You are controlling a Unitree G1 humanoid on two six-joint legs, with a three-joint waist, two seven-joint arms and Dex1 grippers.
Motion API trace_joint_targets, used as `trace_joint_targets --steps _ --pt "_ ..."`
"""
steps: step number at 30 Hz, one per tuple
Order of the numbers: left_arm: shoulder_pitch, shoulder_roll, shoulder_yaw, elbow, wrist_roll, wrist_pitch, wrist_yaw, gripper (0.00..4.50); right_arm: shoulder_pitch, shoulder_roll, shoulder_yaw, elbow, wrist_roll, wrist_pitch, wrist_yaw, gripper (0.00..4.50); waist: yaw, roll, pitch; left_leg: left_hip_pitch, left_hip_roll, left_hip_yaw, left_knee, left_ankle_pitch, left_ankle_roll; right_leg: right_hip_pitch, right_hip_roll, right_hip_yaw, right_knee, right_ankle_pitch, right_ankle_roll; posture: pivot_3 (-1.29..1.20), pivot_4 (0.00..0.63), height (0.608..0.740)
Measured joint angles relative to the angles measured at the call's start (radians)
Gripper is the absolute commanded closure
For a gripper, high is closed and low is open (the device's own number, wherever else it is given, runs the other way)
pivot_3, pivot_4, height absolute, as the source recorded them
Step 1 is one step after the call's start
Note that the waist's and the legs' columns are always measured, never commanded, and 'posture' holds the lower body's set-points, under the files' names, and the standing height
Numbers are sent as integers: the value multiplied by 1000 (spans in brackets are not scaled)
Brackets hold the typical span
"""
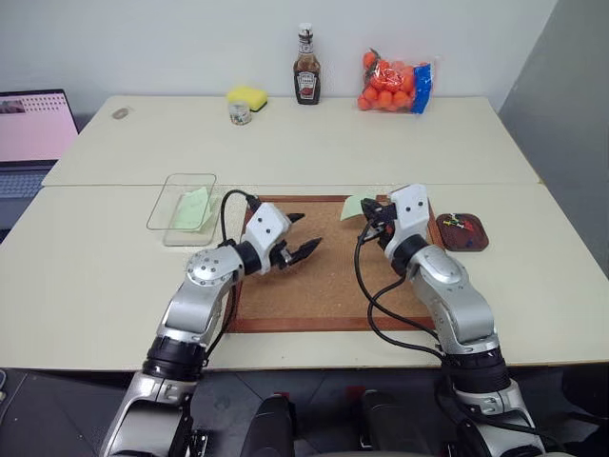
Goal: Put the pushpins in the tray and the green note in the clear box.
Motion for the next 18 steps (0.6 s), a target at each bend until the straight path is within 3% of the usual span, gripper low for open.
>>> trace_joint_targets --steps 2,17,18 --pt "-27 -2 -8 19 9 -21 -2 245 -4 4 -4 -16 5 27 -5 4500 0 0 0 0 0 0 0 0 0 0 0 0 0 0 0 0 150 740" --pt "-195 -97 -101 328 169 -297 52 245 -69 72 -36 -112 99 248 -63 4500 -1 -1 1 -1 0 -1 0 0 0 0 0 -1 0 0 0 0 150 740" --pt "-213 -109 -108 355 185 -315 66 409 -72 77 -40 -115 105 253 -68 4500 0 -1 1 -1 0 -1 0 0 0 0 0 -1 0 0 0 0 150 740"
